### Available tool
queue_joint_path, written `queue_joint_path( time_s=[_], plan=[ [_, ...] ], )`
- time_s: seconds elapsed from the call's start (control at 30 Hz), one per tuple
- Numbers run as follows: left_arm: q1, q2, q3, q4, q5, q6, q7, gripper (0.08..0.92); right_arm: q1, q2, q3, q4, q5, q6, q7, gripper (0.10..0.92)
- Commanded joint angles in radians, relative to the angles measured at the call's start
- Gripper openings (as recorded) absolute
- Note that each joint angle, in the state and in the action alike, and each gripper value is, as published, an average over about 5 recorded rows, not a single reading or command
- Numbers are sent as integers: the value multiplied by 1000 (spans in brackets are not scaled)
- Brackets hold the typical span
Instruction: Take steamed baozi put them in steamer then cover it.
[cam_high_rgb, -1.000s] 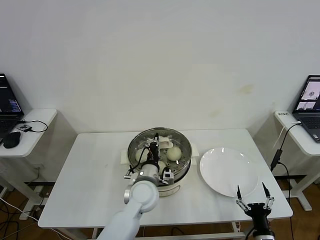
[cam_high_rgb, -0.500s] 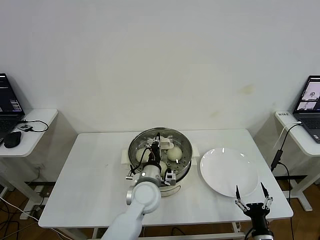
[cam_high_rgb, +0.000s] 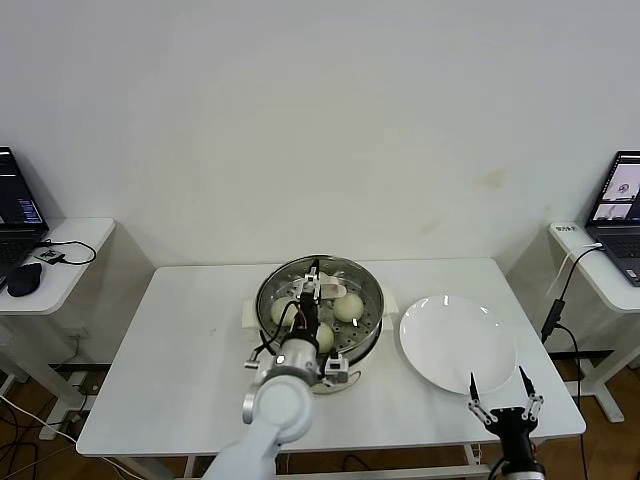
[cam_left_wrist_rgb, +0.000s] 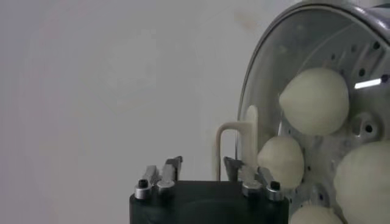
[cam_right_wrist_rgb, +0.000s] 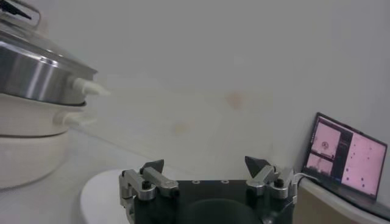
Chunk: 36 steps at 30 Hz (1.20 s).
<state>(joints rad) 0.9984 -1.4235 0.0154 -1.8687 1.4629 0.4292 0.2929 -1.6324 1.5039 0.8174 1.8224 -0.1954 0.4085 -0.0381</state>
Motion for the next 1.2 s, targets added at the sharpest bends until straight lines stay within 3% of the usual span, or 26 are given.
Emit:
queue_joint_path(
  time_s=[0.03, 0.17, 0.27, 0.4, 0.53, 0.9, 1.2],
  plan=[
    [192, 125, -36, -289, -135, -12, -42, 712, -1, 1, -2, -1, -2, 0, 1, 823],
    [330, 211, -125, -412, -427, -43, -151, 799, 1, -2, -5, -8, 0, 0, -1, 823],
    [470, 259, -261, -446, -869, -167, -278, 819, -3, -9, -11, -13, 8, 5, -6, 823],
    [605, 280, -491, -392, -1475, -388, -434, 823, -29, -36, -36, 1, 32, 9, -16, 823],
    [692, 272, -618, -332, -1732, -460, -492, 823, -67, -76, -63, 22, 78, -4, -24, 823],
    [832, 204, -645, -261, -1824, -573, -507, 823, -220, -223, -146, 155, 362, -165, -72, 823],
    [874, 139, -626, -183, -1813, -624, -468, 823, -270, -229, -193, 265, 391, -266, -59, 823]
  ],
)
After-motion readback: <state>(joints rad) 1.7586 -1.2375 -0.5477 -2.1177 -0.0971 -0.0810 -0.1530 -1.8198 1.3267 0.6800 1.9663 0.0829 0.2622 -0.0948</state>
